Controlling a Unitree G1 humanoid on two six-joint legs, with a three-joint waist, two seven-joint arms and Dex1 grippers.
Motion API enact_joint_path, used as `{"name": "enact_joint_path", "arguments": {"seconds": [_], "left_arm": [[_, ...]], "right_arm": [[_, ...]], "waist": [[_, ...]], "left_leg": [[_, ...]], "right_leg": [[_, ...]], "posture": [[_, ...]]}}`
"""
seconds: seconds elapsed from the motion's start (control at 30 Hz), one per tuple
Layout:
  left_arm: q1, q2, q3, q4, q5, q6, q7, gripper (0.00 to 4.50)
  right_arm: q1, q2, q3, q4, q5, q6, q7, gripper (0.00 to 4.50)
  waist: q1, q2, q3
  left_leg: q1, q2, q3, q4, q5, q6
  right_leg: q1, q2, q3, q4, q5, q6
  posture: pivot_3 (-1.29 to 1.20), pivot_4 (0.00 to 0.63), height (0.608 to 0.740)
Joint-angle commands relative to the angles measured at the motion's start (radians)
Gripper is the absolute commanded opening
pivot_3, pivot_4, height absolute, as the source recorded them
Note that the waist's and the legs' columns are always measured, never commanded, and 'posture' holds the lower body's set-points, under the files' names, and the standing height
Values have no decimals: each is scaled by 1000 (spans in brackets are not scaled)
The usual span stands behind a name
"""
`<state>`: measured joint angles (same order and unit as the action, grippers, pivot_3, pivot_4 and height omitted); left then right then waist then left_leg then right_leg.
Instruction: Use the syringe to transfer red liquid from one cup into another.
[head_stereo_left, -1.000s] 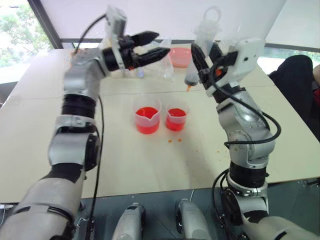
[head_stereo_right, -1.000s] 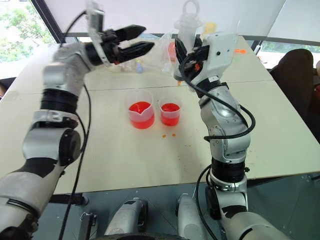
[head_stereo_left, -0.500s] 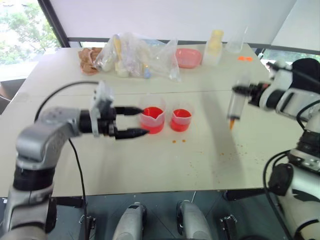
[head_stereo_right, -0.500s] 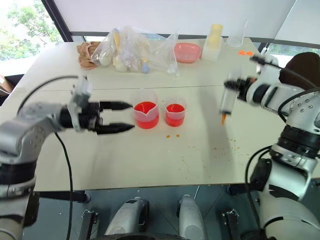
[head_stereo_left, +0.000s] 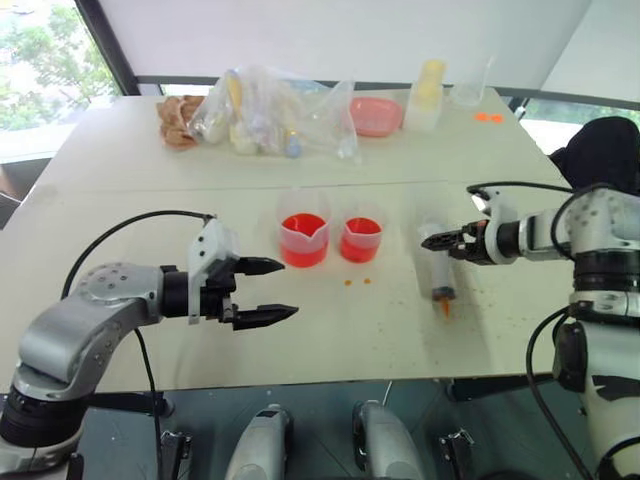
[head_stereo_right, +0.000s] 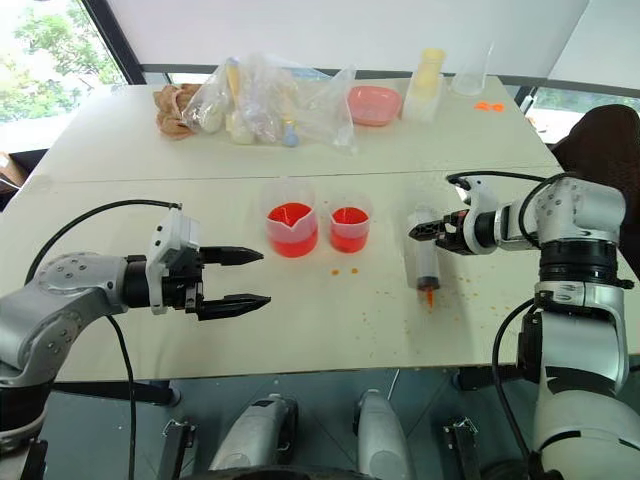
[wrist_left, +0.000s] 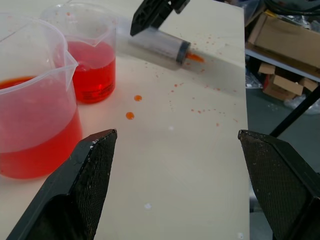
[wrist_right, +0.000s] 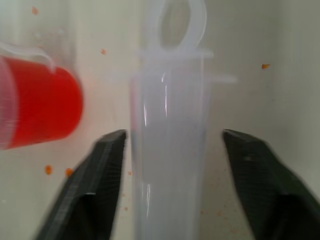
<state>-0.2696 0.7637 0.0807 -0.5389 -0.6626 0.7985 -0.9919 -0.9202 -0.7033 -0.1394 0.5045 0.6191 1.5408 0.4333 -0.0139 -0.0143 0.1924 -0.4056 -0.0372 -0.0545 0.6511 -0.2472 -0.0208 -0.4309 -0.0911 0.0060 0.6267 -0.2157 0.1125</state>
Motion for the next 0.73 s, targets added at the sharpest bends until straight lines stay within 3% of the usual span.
{"name": "enact_joint_path", "arguments": {"seconds": [0.03, 0.3, 0.53, 0.6, 0.67, 0.73], "left_arm": [[-1, 7, -6, -21, -7, -21, 12, 4082], [-39, -17, 58, 44, -72, 3, 60, 4082], [-55, 21, 233, 176, -130, 29, 126, 4082], [-14, 48, 269, 219, -83, -16, 127, 4082], [32, 68, 306, 272, -59, -45, 118, 4082], [84, 70, 320, 301, -34, -85, 112, 4082]], "right_arm": [[-18, -25, 22, -7, -22, -8, 44, 4442], [69, -102, 30, -138, -37, -121, 163, 4442], [185, -271, -104, -271, 33, -236, 366, 4442], [283, -323, -155, -342, 54, -264, 425, 4442], [443, -333, -231, -461, 27, -421, 470, 4442], [588, -262, -319, -554, -16, -628, 461, 4442]], "waist": [[-1, 0, 0], [1, 0, 0], [-3, 0, 0], [-3, 0, 0], [0, -1, 0], [1, -1, 0]], "left_leg": [[0, 0, 0, 0, 0, 0], [0, 0, -2, 0, 0, 0], [0, 0, -2, 0, 0, 0], [0, 0, -2, 0, 0, 0], [1, 1, -2, -2, 0, 0], [2, 1, -2, -2, -1, 1]], "right_leg": [[0, 0, 0, 0, 0, 0], [1, 0, -1, -1, 0, 0], [0, 0, -2, 0, 0, 1], [0, 0, -2, -1, 0, 0], [1, 0, -2, -2, 0, 0], [2, 1, -3, -2, 0, 0]], "posture": [[0, 150, 740], [0, 150, 740], [0, 150, 740], [0, 150, 740], [0, 150, 740], [0, 150, 740]]}}
